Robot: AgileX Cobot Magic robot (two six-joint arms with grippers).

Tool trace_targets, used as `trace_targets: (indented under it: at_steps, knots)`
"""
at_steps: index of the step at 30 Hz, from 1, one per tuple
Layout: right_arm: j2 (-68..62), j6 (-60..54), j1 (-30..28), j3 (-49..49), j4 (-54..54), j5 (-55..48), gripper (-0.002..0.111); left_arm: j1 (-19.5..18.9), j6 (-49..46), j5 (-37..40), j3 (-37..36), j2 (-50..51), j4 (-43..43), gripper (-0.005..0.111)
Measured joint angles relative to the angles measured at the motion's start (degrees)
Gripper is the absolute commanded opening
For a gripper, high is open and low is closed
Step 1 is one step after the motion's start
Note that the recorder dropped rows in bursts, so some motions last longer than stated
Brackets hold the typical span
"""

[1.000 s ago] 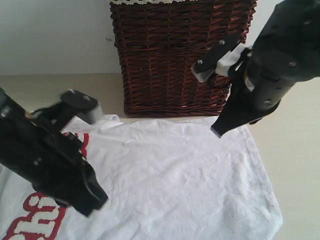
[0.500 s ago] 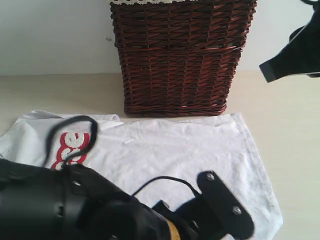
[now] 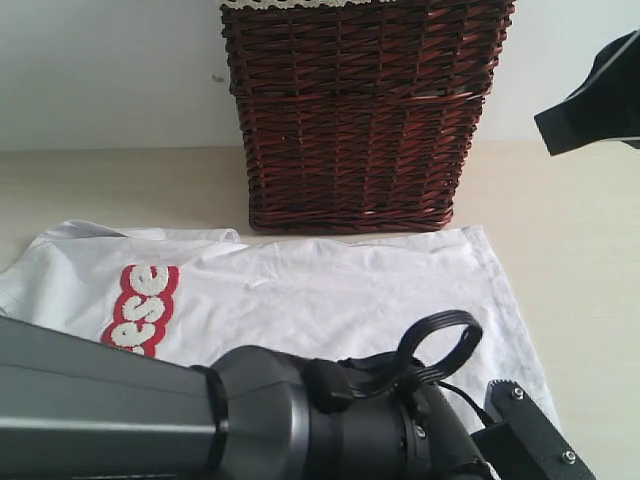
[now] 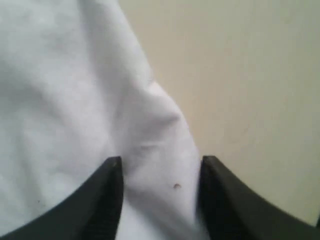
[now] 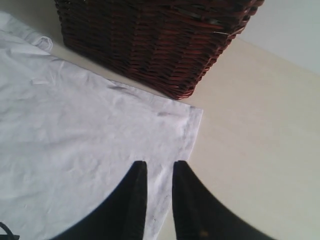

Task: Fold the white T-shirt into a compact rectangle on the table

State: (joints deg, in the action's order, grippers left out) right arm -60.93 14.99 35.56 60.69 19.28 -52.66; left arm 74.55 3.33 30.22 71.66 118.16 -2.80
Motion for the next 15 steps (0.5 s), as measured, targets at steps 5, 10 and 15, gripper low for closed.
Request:
trace_targets:
  at_steps: [5,10,15]
  knots:
    - [0.0,-0.47,0.0,0.0,-0.36,0.22,0.019,0.0,1.83,3.75,2.09,-1.28,3.46,0.017]
    - [0.05,-1.01,0.0,0.0,-0.65,0.22,0.019,-0.1,1.71,3.63,3.55,-6.2,3.79,0.0]
    - [0.05,-1.35,0.0,0.0,-0.74,0.22,0.019,-2.41,1.71,3.63,3.66,-10.98,3.79,0.0]
